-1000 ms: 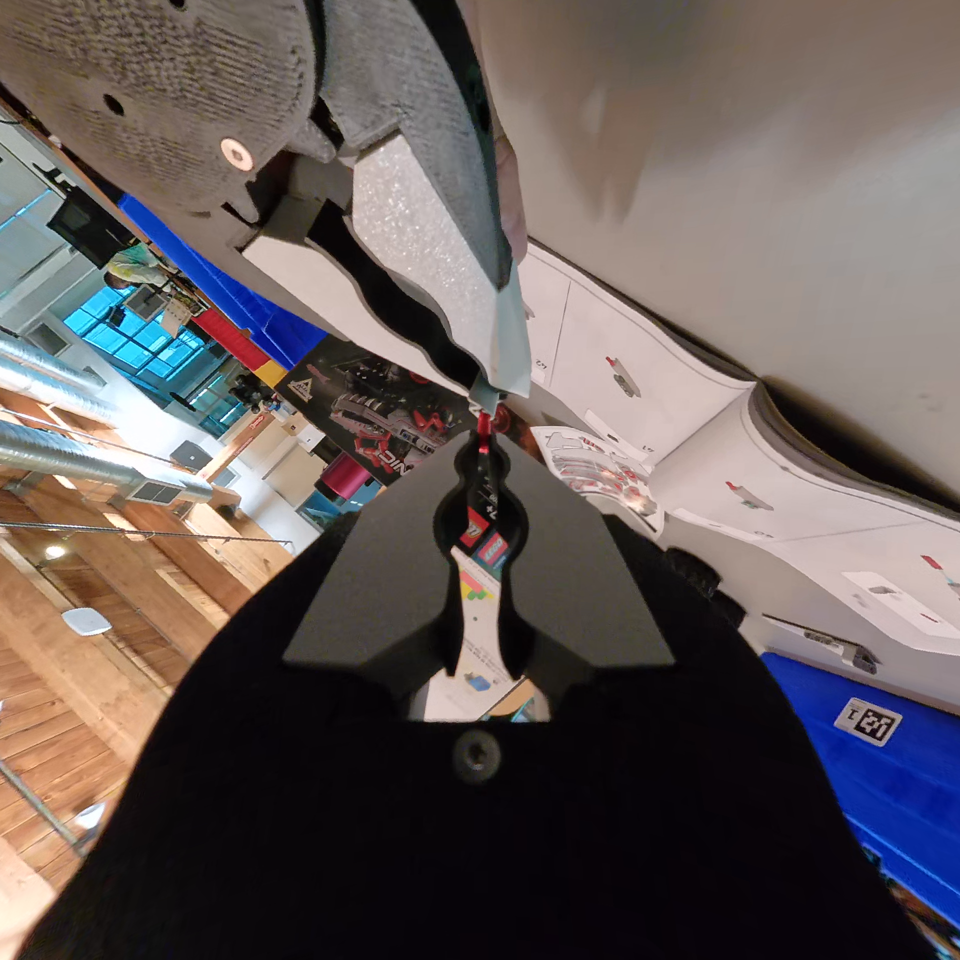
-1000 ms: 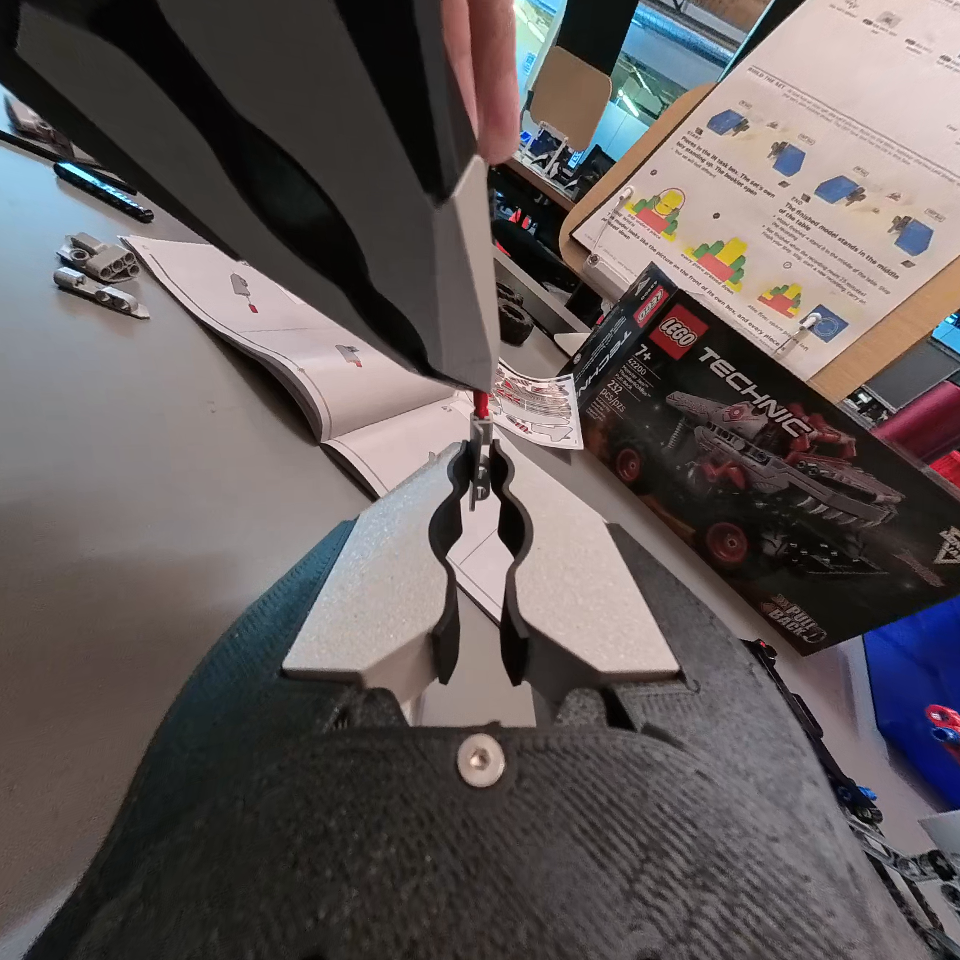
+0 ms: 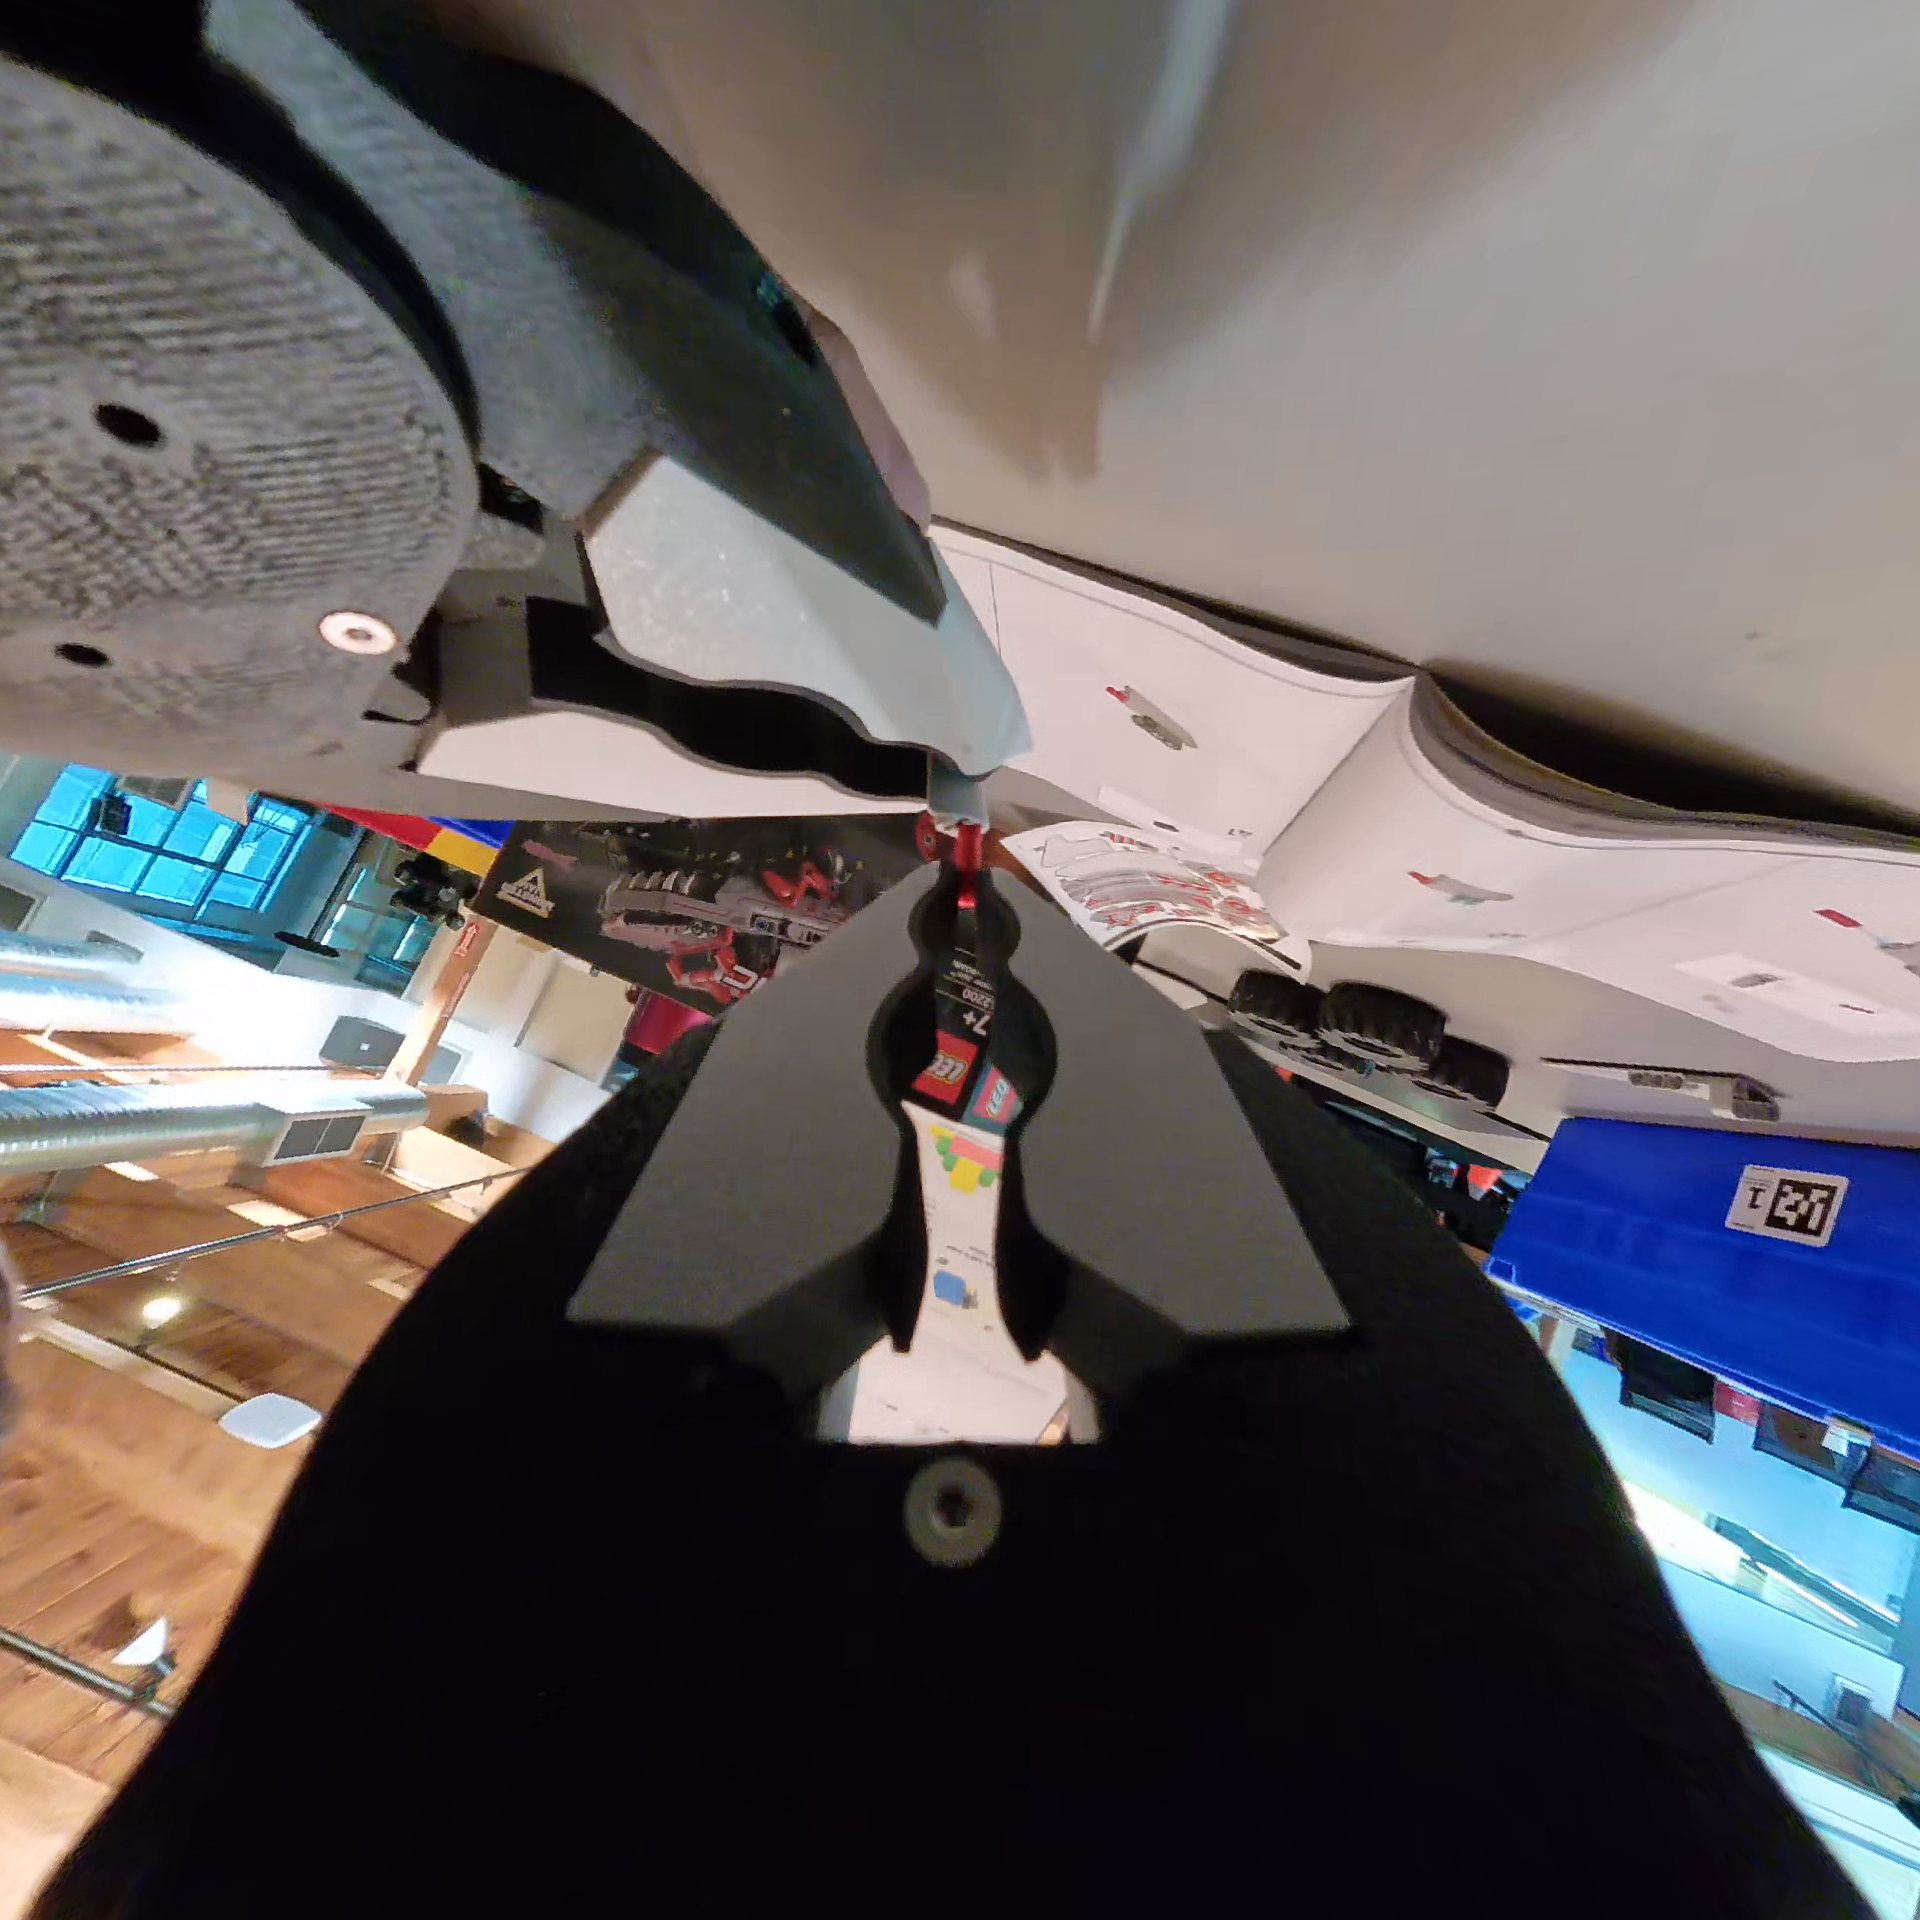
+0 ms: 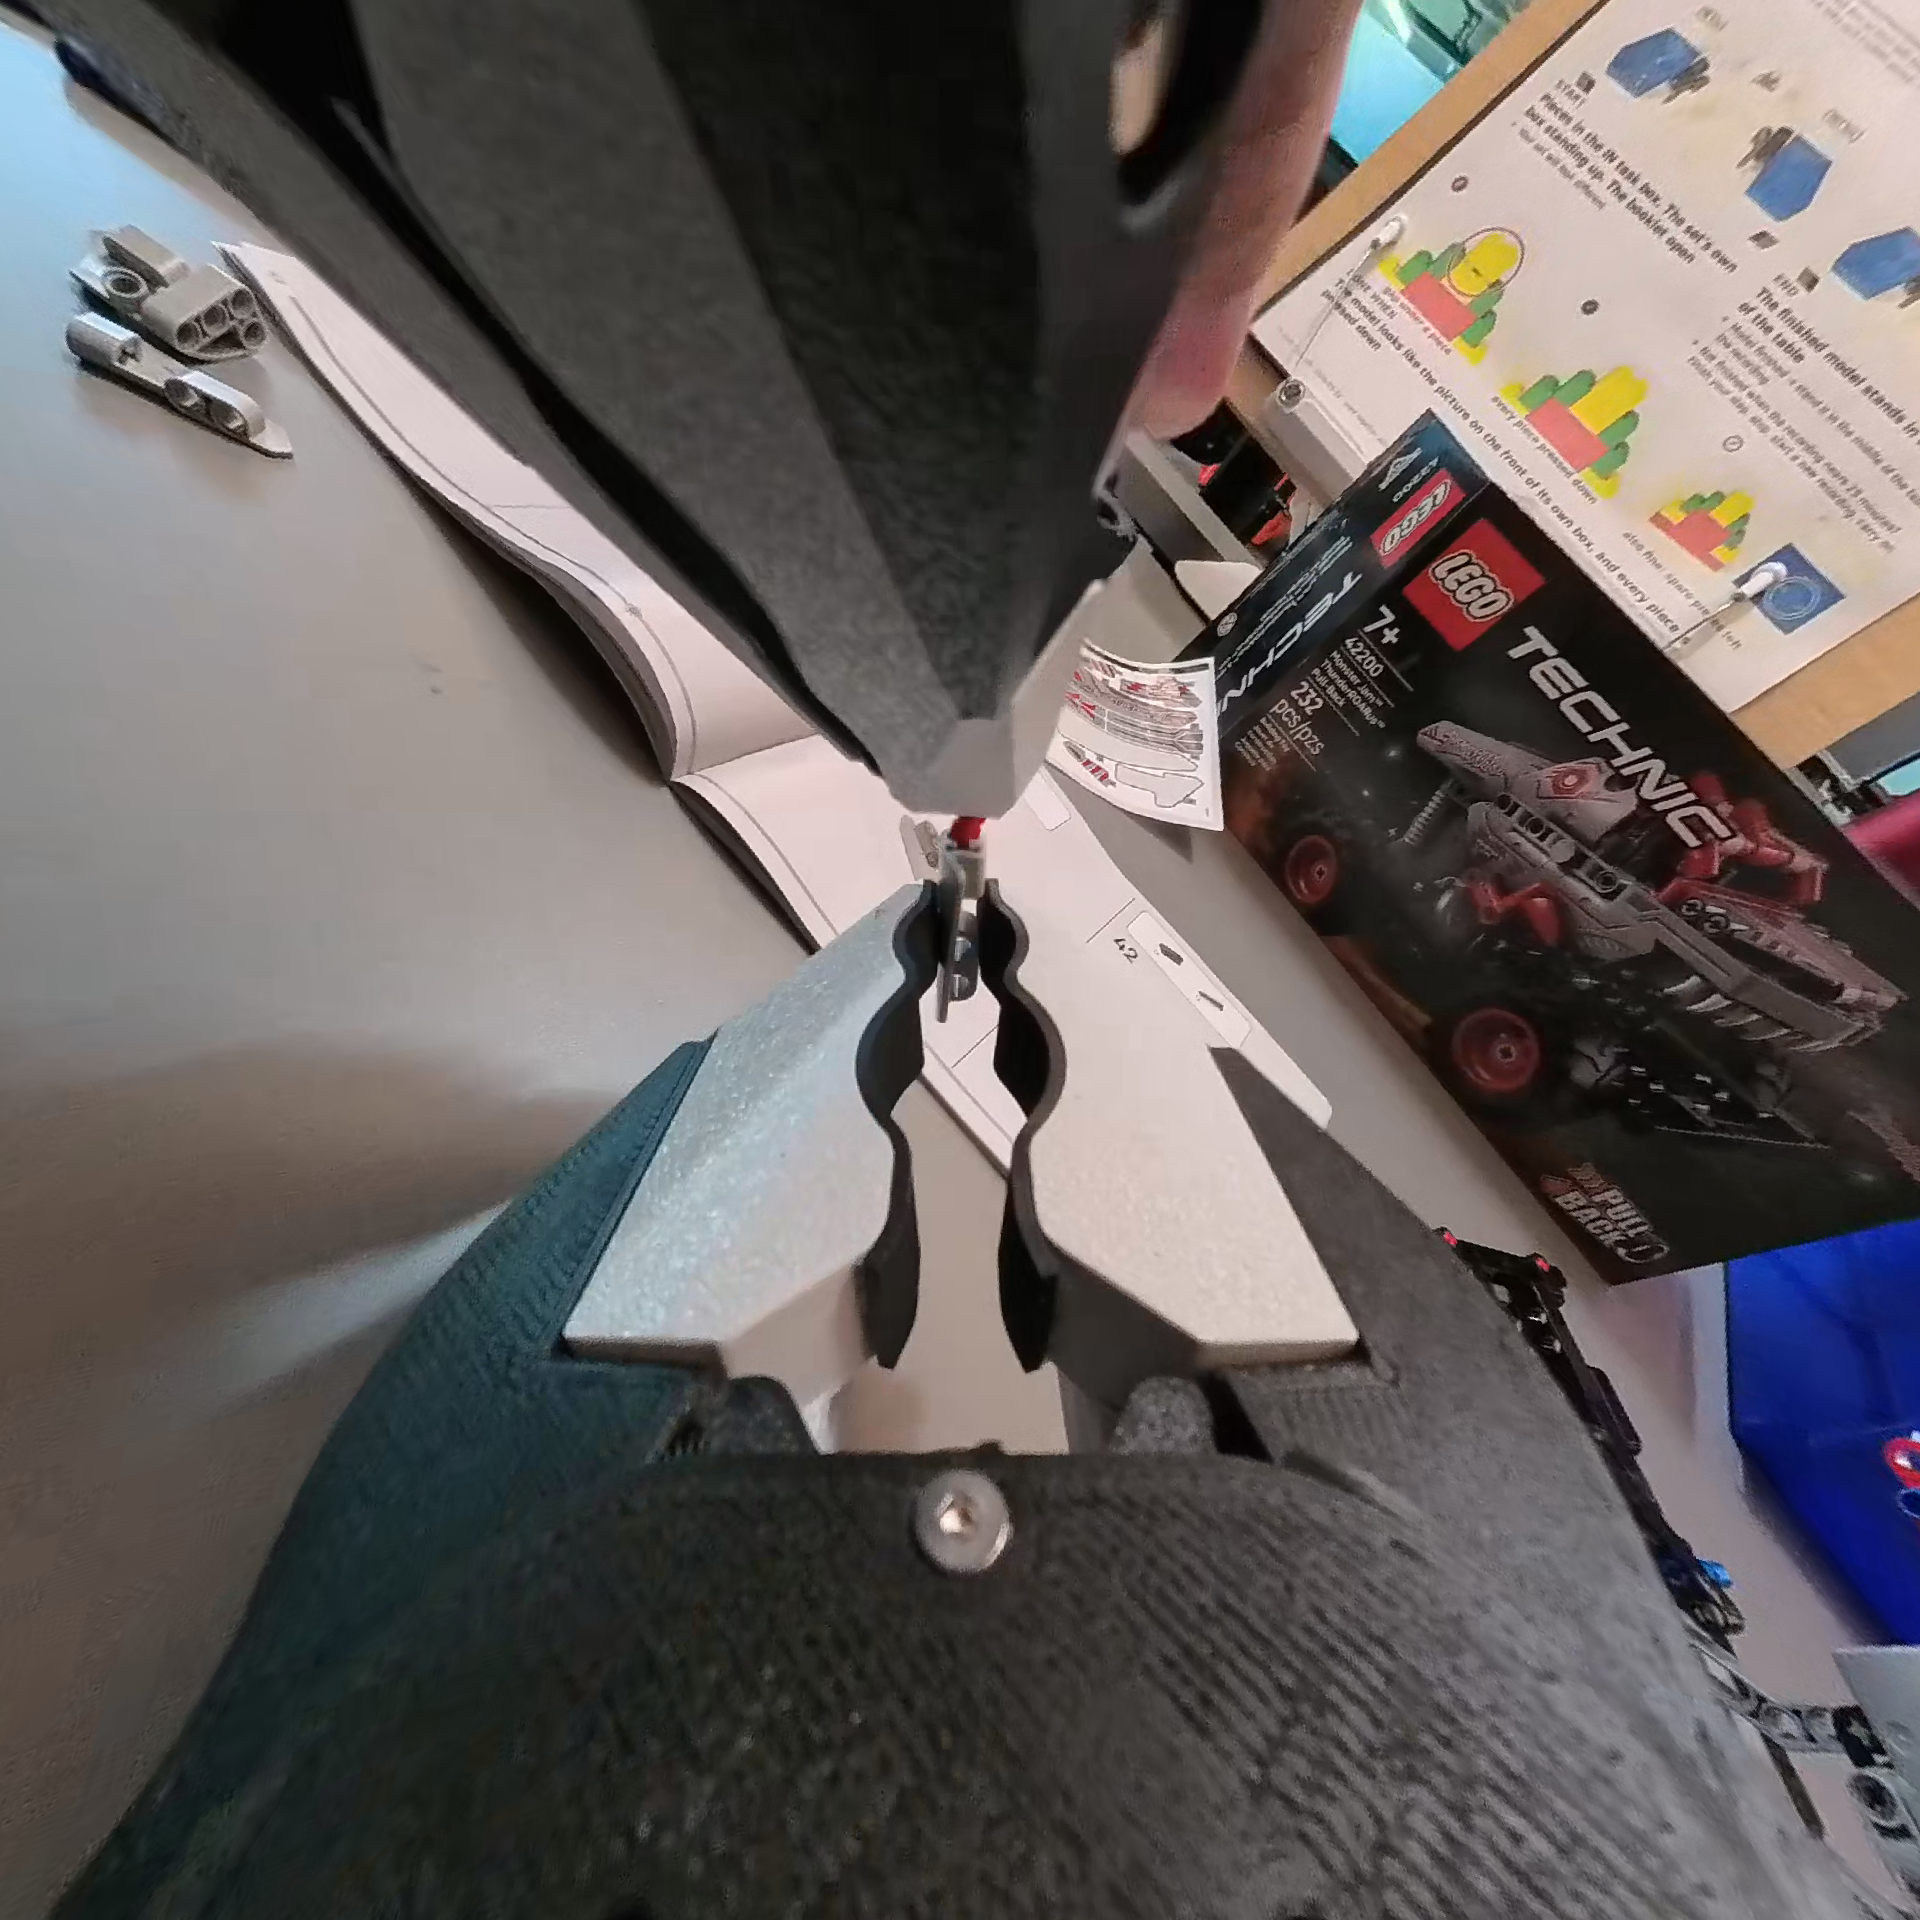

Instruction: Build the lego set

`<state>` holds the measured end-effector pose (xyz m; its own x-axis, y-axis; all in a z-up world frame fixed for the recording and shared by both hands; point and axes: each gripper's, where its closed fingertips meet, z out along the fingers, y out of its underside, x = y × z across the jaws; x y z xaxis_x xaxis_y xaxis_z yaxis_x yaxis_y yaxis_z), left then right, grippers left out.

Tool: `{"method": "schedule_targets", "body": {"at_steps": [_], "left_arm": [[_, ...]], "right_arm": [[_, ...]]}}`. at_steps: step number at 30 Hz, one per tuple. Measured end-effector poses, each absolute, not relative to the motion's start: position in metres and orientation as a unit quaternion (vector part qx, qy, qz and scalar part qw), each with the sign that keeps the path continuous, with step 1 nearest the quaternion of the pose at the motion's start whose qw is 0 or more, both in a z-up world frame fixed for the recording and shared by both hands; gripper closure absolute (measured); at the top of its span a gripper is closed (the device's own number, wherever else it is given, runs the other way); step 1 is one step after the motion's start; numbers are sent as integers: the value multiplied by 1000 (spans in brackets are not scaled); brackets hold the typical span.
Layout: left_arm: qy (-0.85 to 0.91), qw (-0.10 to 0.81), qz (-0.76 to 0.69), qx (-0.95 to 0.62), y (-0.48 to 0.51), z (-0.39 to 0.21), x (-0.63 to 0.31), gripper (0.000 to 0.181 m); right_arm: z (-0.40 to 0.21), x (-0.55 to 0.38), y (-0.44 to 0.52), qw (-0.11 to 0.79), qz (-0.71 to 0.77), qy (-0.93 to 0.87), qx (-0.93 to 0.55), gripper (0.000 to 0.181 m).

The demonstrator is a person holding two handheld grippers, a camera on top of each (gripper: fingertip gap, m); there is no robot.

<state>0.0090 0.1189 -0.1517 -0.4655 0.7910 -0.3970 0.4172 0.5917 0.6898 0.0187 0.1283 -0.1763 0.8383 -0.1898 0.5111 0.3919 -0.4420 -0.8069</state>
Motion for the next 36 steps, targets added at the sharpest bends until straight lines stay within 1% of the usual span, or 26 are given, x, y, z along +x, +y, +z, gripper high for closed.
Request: {"method": "schedule_targets", "body": {"at_steps": [7,12,15,20,24,29,31,33,36], "left_arm": [[784,386,311,372,115,-150,8,181],[738,407,349,409,113,-154,7,181],[737,393,345,429,110,-158,4,181],[717,377,331,483,101,-156,4,181],[704,361,328,516,96,-160,3,181],[736,340,289,509,93,-165,-1,181],[778,307,246,490,96,-175,-10,181],[789,314,234,473,100,-173,-9,181],[837,318,187,403,101,-168,-11,181]], "right_arm": [[-176,19,128,529,-259,-51,-807,176],[-182,13,126,530,-167,-36,-830,176],[-189,6,123,518,-101,-31,-849,176],[-186,1,116,527,-15,-1,-850,176],[-189,-1,111,521,23,14,-853,176],[-191,1,106,508,3,-2,-862,176],[-182,-1,109,538,10,-5,-843,175],[-177,2,104,547,13,0,-837,176],[-190,19,91,518,-10,21,-855,176]]}}
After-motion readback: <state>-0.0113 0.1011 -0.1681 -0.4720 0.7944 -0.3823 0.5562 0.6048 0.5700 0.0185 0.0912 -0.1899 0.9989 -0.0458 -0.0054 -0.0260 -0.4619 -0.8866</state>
